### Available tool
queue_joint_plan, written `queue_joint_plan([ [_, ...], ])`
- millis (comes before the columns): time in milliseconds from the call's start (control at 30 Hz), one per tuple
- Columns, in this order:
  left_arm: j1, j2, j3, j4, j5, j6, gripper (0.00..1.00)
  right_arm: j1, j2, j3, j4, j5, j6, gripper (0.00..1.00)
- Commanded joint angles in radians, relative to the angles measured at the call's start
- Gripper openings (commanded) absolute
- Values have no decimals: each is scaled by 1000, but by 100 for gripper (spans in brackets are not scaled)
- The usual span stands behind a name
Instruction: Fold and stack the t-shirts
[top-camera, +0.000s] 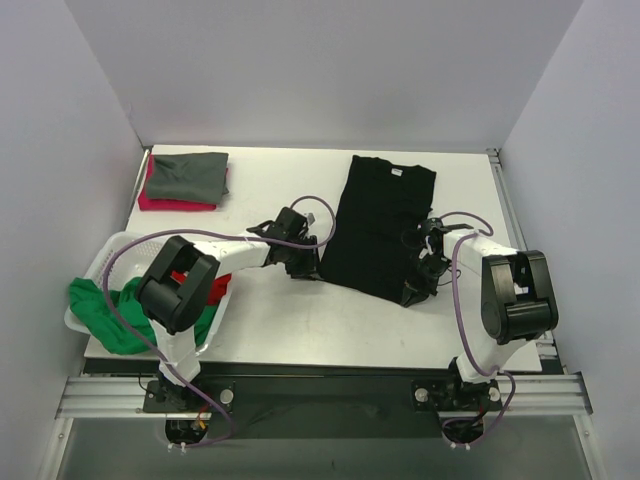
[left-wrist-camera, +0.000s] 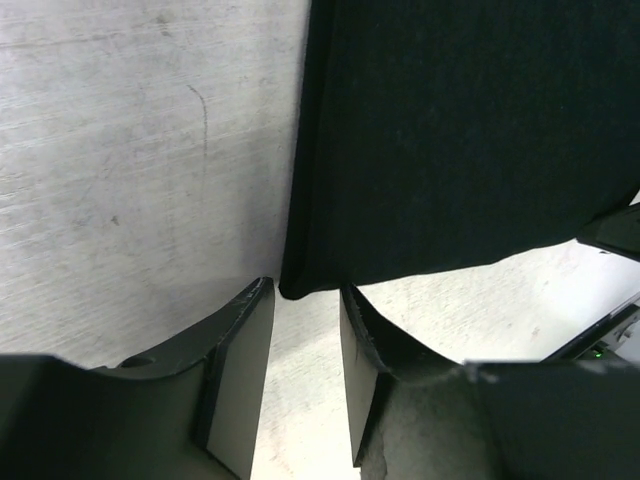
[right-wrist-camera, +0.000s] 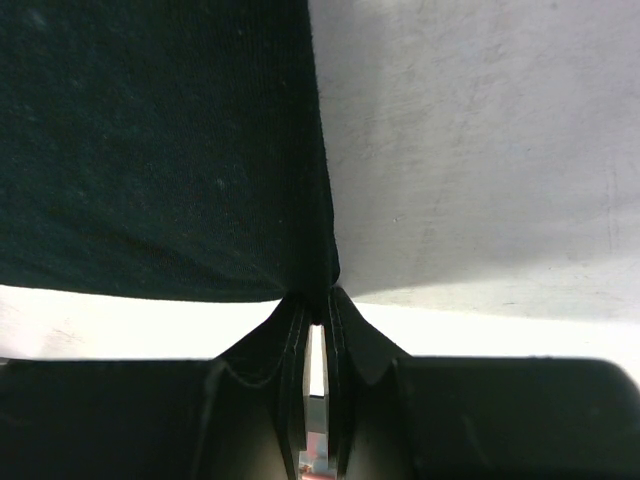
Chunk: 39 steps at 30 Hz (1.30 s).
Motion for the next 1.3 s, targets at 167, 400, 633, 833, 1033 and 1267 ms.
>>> queue_joint_plan([
  [167, -15, 33, 13, 17, 5, 11, 29, -6, -1, -36, -8, 48, 4, 0],
  [400, -15, 46, 13, 17, -4, 14, 0, -8, -33, -44, -15, 55, 6, 0],
  [633, -13, 6, -3, -11, -47, 31, 0, -19, -103, -71, -47, 78, 14, 0],
  [833, -23, -22, -18, -6, -48, 22, 0, -19, -152, -82, -73, 83, 20, 0],
  [1033, -49, -86, -33, -37, -59, 20, 0, -14, -217, -81, -120, 72, 21, 0],
  [1267, -84, -215, -81, -77, -56, 8, 0, 37, -315, -74, -220, 74, 49, 0],
])
